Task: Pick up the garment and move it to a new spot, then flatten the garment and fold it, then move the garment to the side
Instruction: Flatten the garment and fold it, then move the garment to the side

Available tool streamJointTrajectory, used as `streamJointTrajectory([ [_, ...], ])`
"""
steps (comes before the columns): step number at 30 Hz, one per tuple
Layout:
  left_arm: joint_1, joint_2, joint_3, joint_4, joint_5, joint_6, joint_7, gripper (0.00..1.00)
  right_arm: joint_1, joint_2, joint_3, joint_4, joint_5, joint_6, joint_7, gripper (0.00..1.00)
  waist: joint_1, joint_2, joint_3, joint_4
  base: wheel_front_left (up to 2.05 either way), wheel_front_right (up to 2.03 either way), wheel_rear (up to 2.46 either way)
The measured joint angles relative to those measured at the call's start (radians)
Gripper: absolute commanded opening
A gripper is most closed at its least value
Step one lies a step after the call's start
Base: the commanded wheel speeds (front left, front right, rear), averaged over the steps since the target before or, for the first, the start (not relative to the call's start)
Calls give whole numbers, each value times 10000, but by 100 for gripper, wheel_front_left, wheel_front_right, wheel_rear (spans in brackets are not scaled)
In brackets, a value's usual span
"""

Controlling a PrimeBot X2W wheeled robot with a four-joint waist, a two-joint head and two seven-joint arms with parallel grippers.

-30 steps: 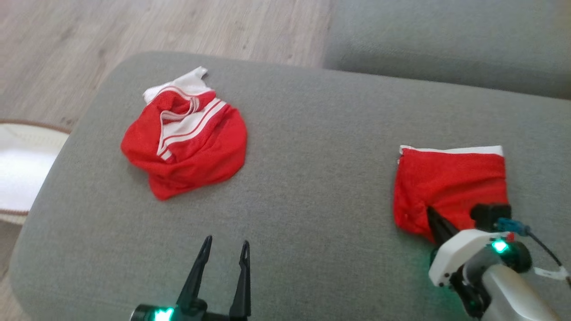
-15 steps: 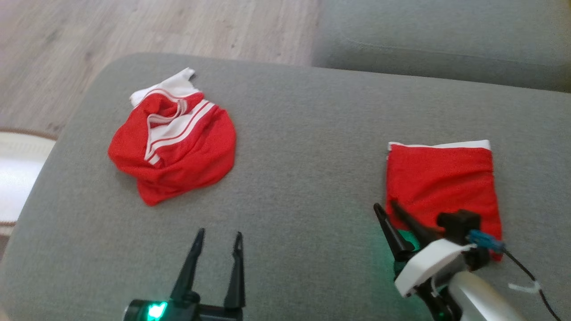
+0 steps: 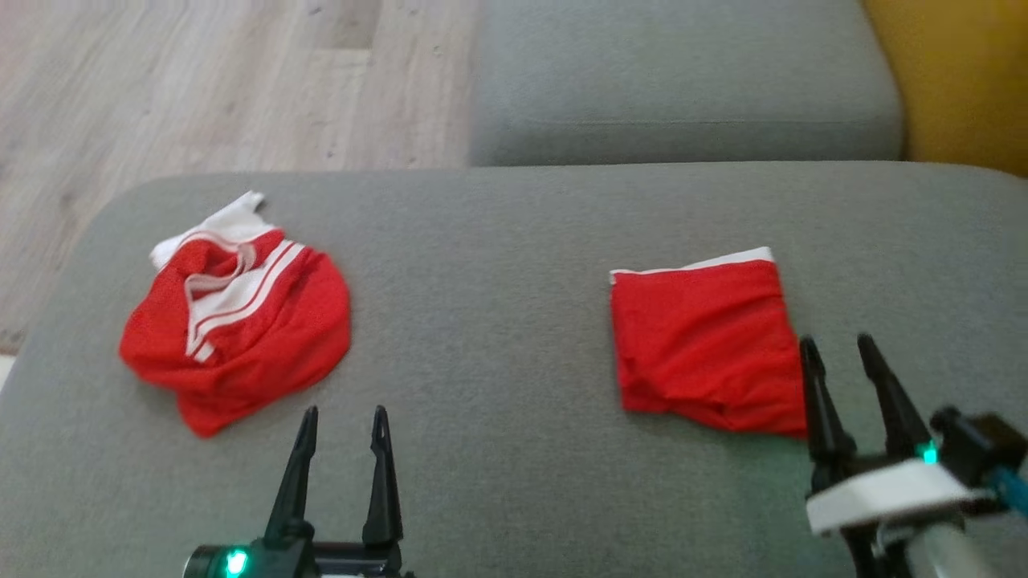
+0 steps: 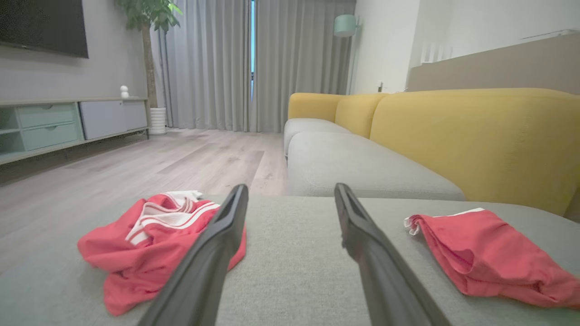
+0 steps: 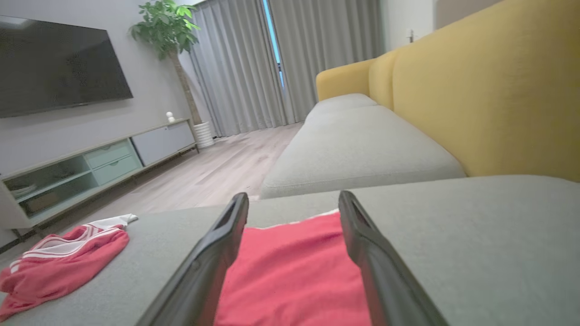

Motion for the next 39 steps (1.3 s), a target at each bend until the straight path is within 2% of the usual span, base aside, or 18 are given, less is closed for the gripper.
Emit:
streamJointTrajectory([
  [5, 130, -2, 88, -69, 224, -12, 0, 100, 1064, 148, -393, -431, -763, 0, 0, 100, 0, 0, -151, -395, 0, 0, 0],
  [13, 488, -2, 102, 138, 219, -84, 0, 100, 1592, 257, -407, -598, -1218, 0, 0, 100, 0, 0, -357, -660, 0, 0, 0],
  [39, 876, -2, 224, 410, 163, -188, 0, 100, 1971, 332, -334, -437, -1373, 0, 0, 100, 1, 0, -702, -464, 0, 0, 0],
])
